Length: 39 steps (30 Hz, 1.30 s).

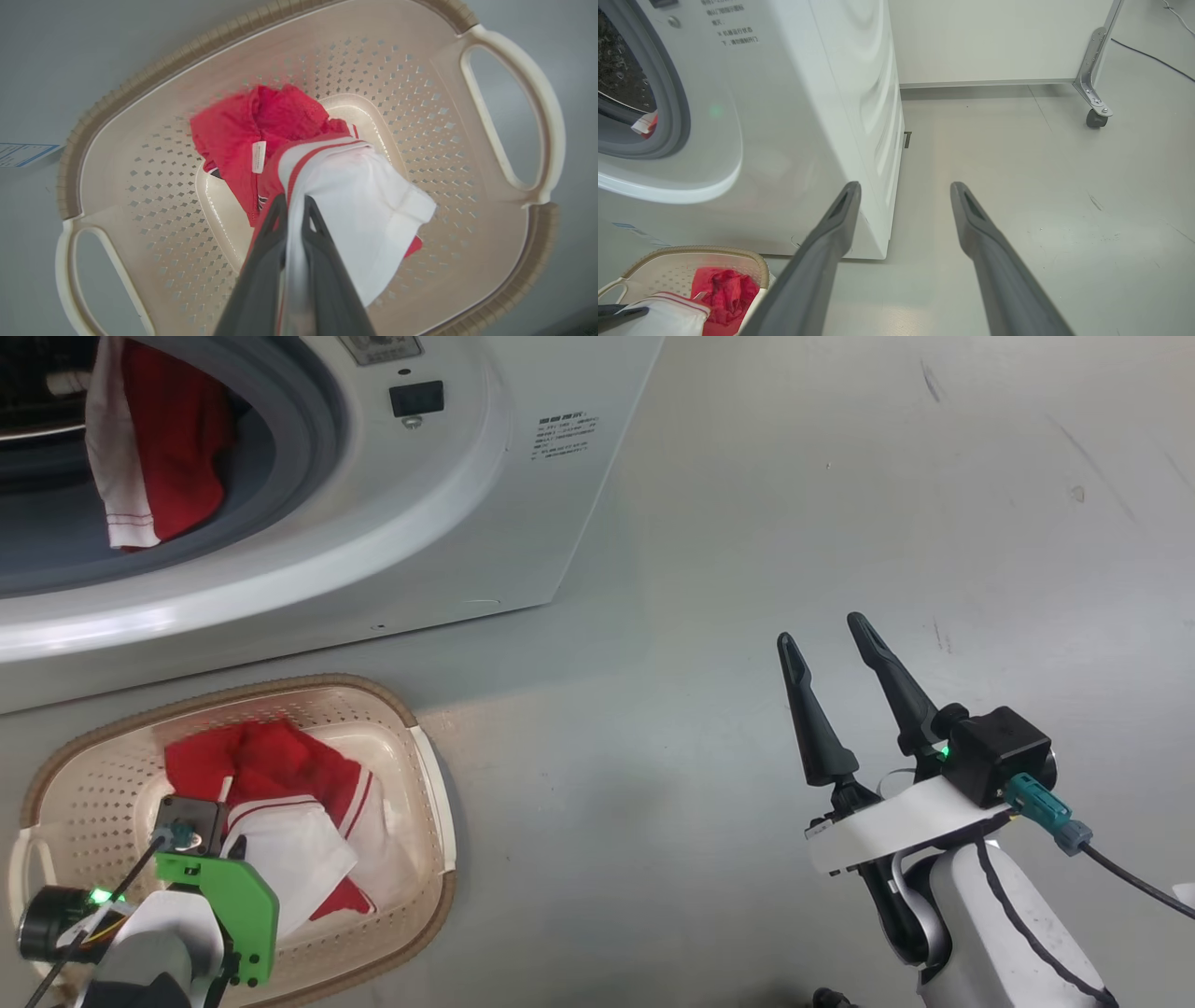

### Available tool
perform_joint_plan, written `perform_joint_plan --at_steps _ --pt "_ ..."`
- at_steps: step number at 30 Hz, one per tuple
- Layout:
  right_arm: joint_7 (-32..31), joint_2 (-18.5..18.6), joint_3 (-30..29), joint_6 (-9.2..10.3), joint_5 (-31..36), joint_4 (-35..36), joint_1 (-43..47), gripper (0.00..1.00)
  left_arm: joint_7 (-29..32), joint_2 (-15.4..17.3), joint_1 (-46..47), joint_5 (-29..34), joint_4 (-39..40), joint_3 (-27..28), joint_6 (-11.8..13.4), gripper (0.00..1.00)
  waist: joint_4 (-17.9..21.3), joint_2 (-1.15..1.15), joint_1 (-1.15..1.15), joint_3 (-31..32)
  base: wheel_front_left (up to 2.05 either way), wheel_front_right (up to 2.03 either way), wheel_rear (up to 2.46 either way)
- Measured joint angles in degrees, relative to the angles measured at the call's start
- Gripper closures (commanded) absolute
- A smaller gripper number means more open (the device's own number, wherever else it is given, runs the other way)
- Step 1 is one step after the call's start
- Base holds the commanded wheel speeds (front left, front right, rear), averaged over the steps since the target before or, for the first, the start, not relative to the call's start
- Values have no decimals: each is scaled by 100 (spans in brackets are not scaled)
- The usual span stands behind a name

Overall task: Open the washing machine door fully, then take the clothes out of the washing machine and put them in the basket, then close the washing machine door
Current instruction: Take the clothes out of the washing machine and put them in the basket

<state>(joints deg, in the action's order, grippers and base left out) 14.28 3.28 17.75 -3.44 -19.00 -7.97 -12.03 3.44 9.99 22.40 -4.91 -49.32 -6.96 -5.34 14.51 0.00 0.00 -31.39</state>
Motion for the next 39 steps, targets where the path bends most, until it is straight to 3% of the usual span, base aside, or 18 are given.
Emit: perform_joint_plan --at_steps 5,6,20,31,39 --pt "0 -3 -41 3 0 -3 -40 0 -132 -10 95 -4 -123 -1 0 100 17 0 0 -58 0 0 0" --pt "0 -3 -46 3 0 -3 -42 0 -136 -11 125 -4 -163 -3 0 1 13 0 0 -61 0 0 0" --pt "0 -7 -181 5 69 -147 -104 0 -677 -276 432 -13 -445 -55 -1 0 -218 0 0 266 0 0 0" --pt "0 -4 -438 3 93 -320 -88 0 -1630 -424 465 -67 -320 -145 -51 0 -506 0 0 896 0 0 0" --pt "0 15 -623 3 90 -398 160 0 -1725 -537 458 -121 -59 -156 -54 0 -775 0 0 1455 0 0 0"
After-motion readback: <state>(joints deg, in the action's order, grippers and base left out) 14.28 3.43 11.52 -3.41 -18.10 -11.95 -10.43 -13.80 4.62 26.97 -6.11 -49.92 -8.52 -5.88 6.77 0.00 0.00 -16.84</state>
